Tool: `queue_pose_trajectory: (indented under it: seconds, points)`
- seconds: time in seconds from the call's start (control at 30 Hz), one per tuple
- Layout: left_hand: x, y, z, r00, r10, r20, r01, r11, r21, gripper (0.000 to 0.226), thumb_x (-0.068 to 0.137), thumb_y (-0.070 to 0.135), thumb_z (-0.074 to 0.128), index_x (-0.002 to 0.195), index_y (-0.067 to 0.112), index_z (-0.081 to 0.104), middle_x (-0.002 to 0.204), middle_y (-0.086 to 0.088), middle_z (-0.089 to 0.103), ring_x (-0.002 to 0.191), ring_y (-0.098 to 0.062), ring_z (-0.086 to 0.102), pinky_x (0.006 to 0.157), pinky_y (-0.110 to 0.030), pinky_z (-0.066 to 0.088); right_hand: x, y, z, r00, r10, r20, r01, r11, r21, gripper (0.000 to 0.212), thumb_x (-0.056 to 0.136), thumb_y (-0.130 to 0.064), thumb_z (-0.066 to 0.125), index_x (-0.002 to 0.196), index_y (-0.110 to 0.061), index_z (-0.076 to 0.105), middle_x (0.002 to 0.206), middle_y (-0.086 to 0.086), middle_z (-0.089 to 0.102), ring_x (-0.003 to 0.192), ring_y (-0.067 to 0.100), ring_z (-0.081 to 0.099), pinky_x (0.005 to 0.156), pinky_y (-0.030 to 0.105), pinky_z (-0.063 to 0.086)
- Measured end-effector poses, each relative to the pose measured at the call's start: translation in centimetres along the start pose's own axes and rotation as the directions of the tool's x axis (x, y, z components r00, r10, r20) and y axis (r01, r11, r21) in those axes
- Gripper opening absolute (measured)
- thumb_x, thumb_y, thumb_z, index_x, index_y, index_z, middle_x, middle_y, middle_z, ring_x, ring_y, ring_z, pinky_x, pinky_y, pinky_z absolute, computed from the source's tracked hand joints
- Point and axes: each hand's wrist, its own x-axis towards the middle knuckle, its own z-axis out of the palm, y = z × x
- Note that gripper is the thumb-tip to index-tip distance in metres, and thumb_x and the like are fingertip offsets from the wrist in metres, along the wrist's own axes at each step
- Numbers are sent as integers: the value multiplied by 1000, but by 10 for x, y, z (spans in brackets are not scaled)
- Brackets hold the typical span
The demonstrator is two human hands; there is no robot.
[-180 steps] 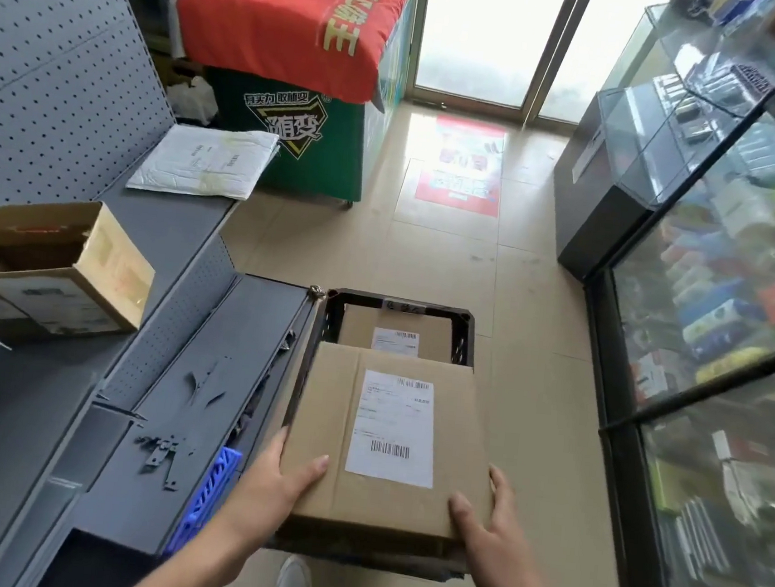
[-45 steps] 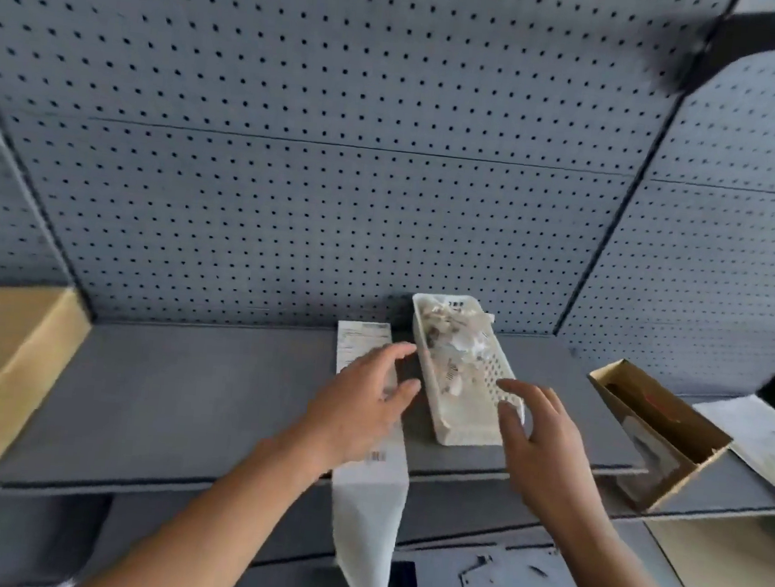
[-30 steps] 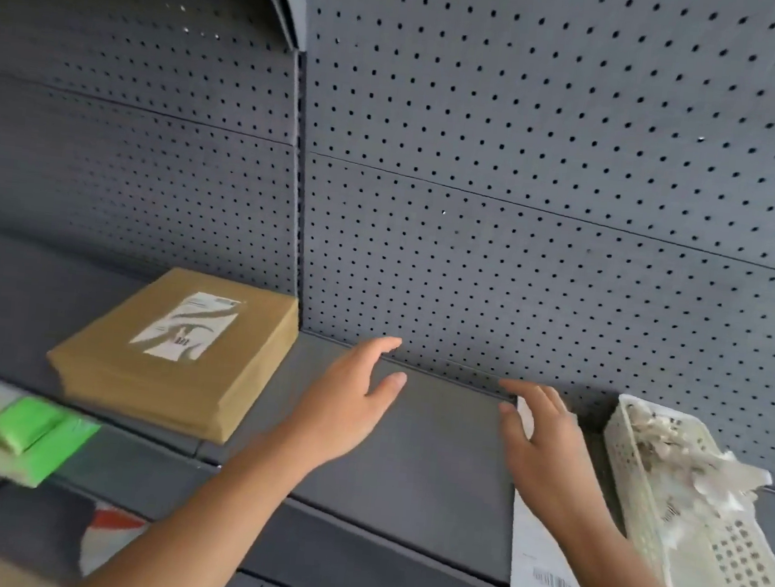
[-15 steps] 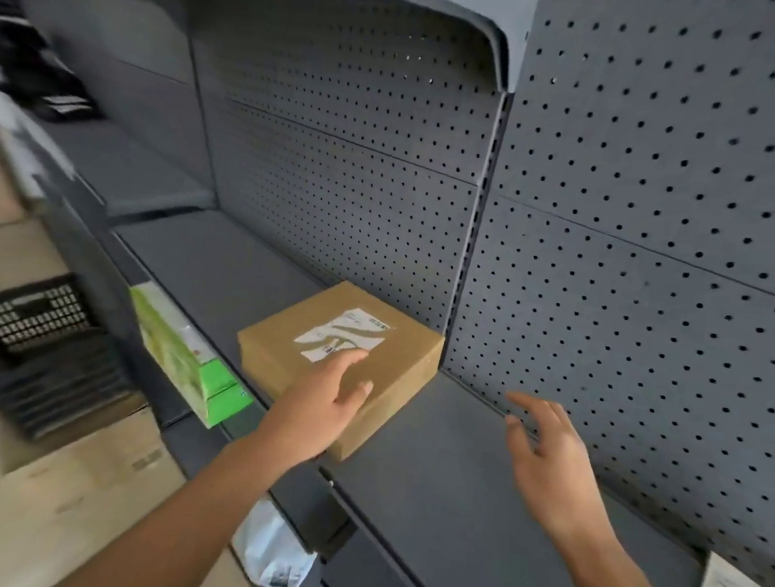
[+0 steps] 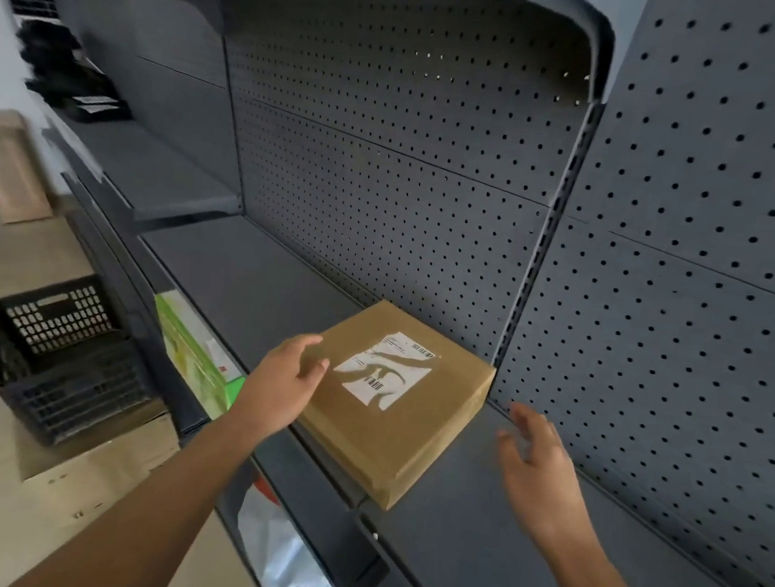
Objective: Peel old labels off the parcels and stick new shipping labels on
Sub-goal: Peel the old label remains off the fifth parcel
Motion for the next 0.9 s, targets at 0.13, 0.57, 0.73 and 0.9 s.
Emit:
queue_pose_trajectory:
  seconds: [0.13, 0.57, 0.73, 0.9]
  points:
    - [31, -22, -3, 999, -45, 16, 45, 999, 5, 50, 104, 43, 49, 149, 23, 43, 153, 3, 46, 139, -19, 46, 114, -40, 39, 12, -2, 27, 992, 123, 40, -125, 991, 56, 41, 103, -27, 46, 144, -29, 41, 141, -8, 45, 131, 13, 45, 104, 34, 41]
    - [89, -54, 4, 927, -157, 341, 257, 928, -271, 42, 99, 55, 53, 130, 29, 64, 120, 8, 70, 108, -13, 66, 96, -34, 52, 29, -13, 97, 904, 406, 133, -424, 819, 386, 63, 96, -51, 53, 152, -36, 27, 137, -10, 53, 120, 16, 57, 108, 42, 43]
    - [83, -48, 2, 928, -97, 359, 229, 910, -346, 22, 100, 46, 57, 114, 33, 69, 105, 11, 75, 91, -5, 72, 77, -24, 53, 29, -16, 97, 899, 421, 125, -434, 809, 397, 57, 97, -46, 55, 149, -33, 35, 133, -11, 56, 116, 14, 58, 104, 38, 45]
    - [72, -41, 9, 925, -46, 377, 175, 932, -318, 21, 98, 49, 59, 110, 35, 68, 106, 14, 74, 96, -5, 71, 91, -34, 55, 14, -15, 80, 900, 426, 90, -419, 793, 442, 37, 102, -36, 51, 137, -32, 42, 110, -19, 60, 96, 1, 60, 72, 21, 46]
